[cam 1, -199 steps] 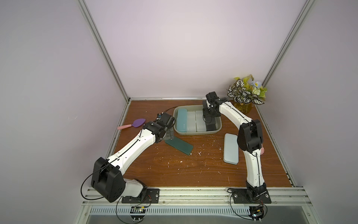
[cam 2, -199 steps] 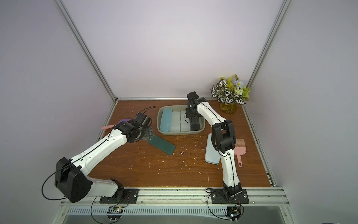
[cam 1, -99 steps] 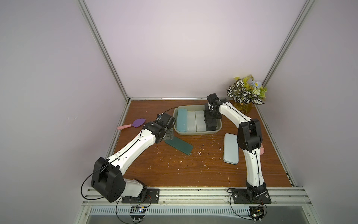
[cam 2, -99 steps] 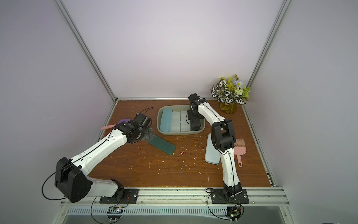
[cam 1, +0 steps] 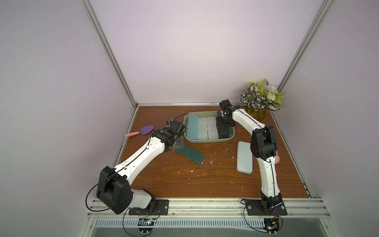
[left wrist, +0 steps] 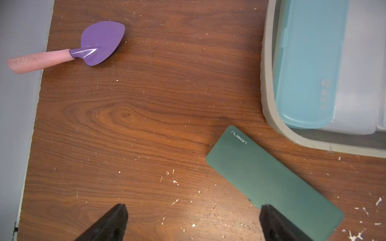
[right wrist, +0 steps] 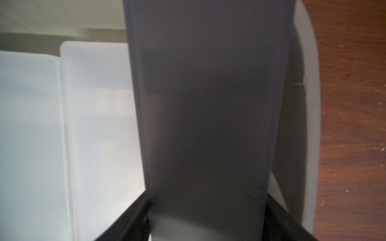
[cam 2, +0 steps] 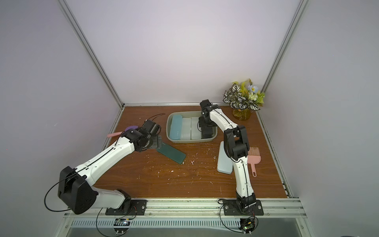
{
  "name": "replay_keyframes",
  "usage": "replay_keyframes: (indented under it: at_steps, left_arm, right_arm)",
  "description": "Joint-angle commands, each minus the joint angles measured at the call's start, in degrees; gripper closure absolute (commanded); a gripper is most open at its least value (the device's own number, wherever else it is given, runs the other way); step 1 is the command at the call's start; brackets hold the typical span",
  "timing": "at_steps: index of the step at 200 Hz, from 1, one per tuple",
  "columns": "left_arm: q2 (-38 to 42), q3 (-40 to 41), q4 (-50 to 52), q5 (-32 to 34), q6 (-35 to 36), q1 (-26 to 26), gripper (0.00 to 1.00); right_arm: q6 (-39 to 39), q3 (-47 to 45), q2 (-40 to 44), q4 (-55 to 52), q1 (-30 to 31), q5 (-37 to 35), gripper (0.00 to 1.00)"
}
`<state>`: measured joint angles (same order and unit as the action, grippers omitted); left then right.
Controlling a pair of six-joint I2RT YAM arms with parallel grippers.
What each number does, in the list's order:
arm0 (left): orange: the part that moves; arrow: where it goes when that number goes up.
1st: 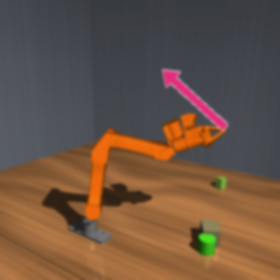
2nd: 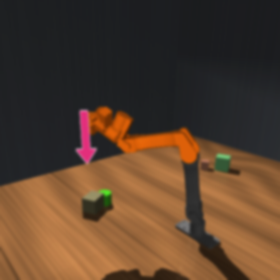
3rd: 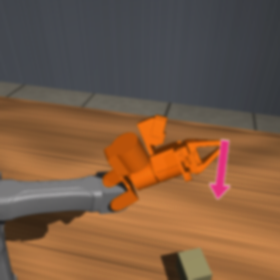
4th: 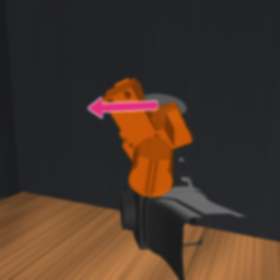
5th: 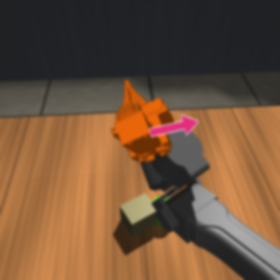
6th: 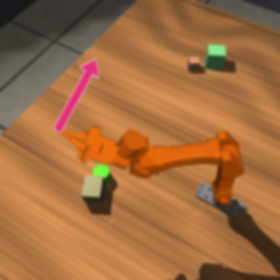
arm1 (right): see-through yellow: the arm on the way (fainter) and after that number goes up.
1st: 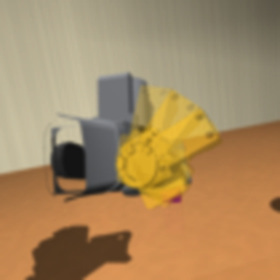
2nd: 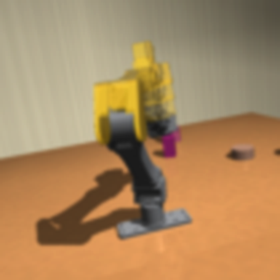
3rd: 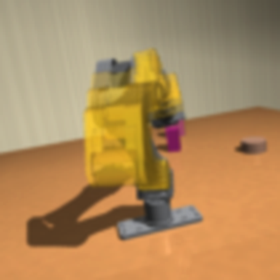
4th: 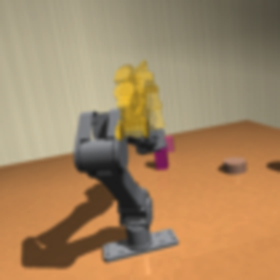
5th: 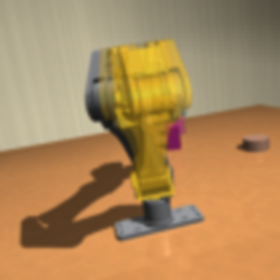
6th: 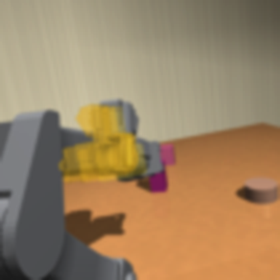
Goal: Put the pencil case into the storage box
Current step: Place the pencil case at the storage box.
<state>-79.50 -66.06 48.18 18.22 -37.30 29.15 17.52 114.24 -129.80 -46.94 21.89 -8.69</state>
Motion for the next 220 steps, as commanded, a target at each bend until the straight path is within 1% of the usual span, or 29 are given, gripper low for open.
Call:
replay_keyframes:
  at_steps: [1,31,68,149,220]
  left_arm:
    - [-0.15,0.59,0.51,0.18,-0.23,-0.59,0.01]
    - [-0.12,0.65,0.45,0.15,-0.23,-0.62,0.01]
    - [0.23,1.36,0.18,0.03,-0.48,-0.66,0.01]
    - [0.92,1.95,0.15,-0.19,-0.77,-0.66,0.01]
    - [1.28,2.2,0.16,-0.19,-0.89,-0.41,0.01]
  right_arm:
    - [0.71,0.45,-0.59,-1.15,-0.47,-0.19,0.2]
    - [0.61,1.85,0.0,-2.17,-0.43,-0.37,0.16]
    - [0.48,1.83,0.33,-2.64,-0.41,-0.1,0.16]
    - [0.85,-1.72,3.55,-2.11,-0.35,1.06,0.25]
    - [0.76,-3.48,6.12,-2.9,-0.09,1.83,0.25]
